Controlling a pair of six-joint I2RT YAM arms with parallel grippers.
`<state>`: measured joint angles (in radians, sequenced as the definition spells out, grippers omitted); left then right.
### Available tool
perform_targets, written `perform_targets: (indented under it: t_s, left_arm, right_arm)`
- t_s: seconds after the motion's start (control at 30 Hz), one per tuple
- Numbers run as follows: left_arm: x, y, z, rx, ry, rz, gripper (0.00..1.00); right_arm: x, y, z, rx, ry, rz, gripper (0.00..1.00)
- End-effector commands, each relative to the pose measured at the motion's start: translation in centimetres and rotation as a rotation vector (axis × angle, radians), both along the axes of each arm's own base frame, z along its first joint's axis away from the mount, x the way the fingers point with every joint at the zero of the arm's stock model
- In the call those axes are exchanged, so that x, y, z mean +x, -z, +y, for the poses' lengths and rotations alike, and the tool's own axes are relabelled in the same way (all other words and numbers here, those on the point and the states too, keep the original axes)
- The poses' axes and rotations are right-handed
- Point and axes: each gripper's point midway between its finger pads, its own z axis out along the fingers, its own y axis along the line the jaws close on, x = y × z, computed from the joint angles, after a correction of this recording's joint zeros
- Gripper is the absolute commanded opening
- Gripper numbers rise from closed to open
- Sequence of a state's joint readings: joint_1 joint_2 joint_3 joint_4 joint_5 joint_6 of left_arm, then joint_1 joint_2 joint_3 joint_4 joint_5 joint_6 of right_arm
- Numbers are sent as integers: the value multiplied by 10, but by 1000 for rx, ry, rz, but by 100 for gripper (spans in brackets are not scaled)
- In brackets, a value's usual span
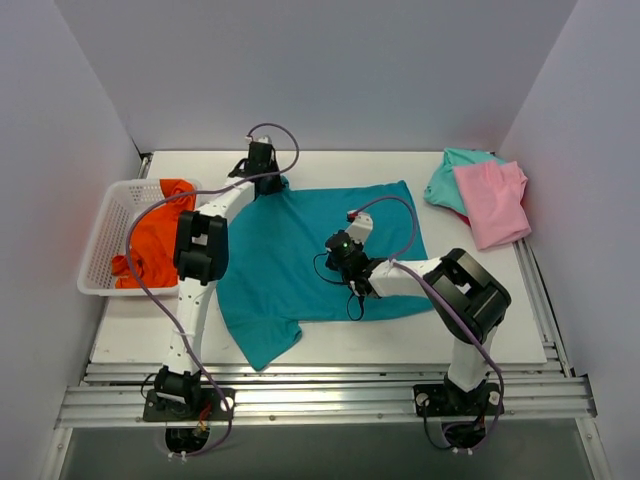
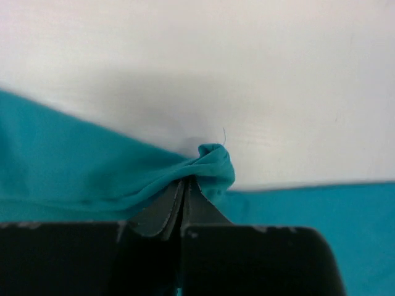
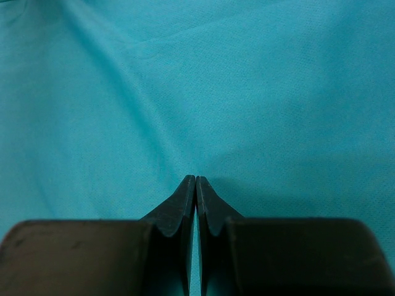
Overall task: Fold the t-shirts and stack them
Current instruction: Flatten out the tshirt, then grap the side of the flattened tshirt closest away from the robot with both arms
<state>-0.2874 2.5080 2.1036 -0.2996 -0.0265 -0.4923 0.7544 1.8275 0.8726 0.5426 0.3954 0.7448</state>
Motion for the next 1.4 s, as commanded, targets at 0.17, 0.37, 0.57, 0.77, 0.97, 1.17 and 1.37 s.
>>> perform_targets:
  t_s: [0.17,0.37,0.57,0.77,0.97,1.17,1.37]
  left_arm:
    - [61,-39,0,42,-15,-140,2]
    - [89,-135,-3,-54,-22,-412,11]
    - [33,-294,5,-73,-18,-579,85]
    - [-84,-316,21,-27,-48,-547,94]
    - [-224,-303,-31,-253,224,-797,94]
    - [-284,-193,-69,-490,383,-507,87]
    - [-376,-134,-10,28,-109,-292,90]
  right_arm:
    - [3,-1,-8,-9,40,-20,0]
    - [4,-13,-17,-20,62,-49,0]
    - [8,-42,-35,-81,126,-111,0]
    - [-9,-120,-77,-211,318,-271,84]
    - [-39,-165,-79,-48,224,-372,94]
    - [-63,-151,-76,229,3,-267,97]
    - [-106,-150,-136,-54,293,-219,97]
